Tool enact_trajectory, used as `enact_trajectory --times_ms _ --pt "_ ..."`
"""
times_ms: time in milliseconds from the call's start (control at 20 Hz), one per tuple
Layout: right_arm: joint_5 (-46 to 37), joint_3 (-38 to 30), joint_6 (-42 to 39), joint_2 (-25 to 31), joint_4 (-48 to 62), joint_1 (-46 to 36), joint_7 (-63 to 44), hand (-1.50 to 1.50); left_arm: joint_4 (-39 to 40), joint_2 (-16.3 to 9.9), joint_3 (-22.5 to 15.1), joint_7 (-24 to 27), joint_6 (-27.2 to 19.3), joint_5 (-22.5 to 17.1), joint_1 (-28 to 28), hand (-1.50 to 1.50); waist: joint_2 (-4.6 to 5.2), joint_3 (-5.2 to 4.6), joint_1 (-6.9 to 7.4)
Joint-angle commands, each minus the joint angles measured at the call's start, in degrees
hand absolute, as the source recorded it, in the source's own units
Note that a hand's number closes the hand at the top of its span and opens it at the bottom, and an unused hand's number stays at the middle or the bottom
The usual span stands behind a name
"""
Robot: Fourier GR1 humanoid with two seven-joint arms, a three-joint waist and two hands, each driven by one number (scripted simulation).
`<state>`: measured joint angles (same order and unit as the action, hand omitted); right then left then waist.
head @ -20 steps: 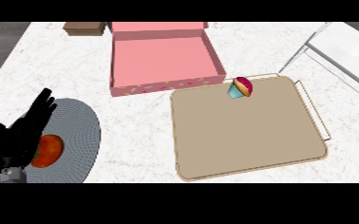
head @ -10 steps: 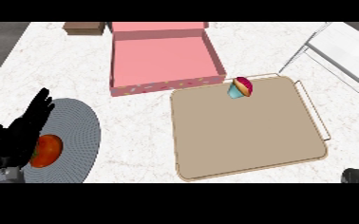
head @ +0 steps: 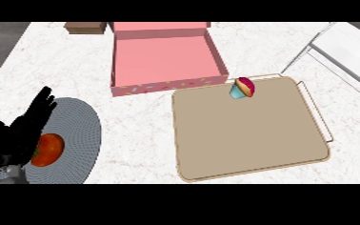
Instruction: Pick the lemon from the tray and place it in the tiered shelf
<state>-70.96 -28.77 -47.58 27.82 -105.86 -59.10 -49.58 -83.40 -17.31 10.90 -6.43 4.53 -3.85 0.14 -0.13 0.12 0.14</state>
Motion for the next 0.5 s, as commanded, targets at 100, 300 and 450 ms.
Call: enact_trajectory --times_ms 100,300,450 --pt "-0.01 -0.3 5.85 5.31 7.93 3.39 2.78 1.5 4.14 -1.36 1.71 -0.47 1.88 -0.83 -2.55 0.0 0.22 -0.15 -0.04" --pt "1.03 -4.39 16.04 5.12 12.72 9.69 6.74 1.5 -2.08 1.34 -0.9 -3.01 0.9 -0.16 0.57 0.0 0.24 -0.08 0.38" --pt "4.87 -7.32 13.36 8.49 12.7 9.12 7.59 1.5 1.8 0.58 1.12 -0.74 1.61 -0.54 -0.74 0.0 0.11 -0.12 -0.07"
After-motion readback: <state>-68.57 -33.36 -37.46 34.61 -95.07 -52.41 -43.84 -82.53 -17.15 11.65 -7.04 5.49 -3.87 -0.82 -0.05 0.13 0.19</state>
